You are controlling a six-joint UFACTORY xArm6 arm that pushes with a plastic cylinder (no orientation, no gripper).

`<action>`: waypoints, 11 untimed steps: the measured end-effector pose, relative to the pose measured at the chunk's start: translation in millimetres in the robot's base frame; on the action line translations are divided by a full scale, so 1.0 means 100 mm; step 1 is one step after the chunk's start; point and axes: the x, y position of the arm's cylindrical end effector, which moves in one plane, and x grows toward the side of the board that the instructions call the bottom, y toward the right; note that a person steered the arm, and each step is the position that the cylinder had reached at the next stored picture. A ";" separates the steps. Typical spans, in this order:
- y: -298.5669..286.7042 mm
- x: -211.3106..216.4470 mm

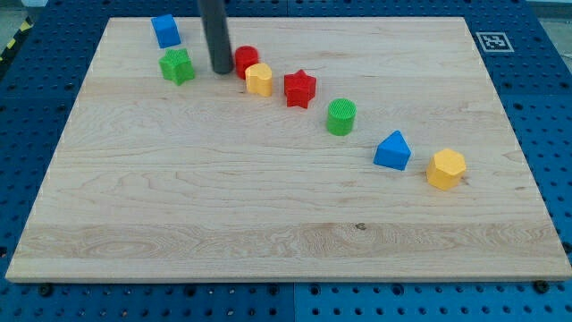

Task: Put the red star at the top center of the board

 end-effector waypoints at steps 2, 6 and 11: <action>0.26 -0.02; 0.90 0.64; 1.94 0.41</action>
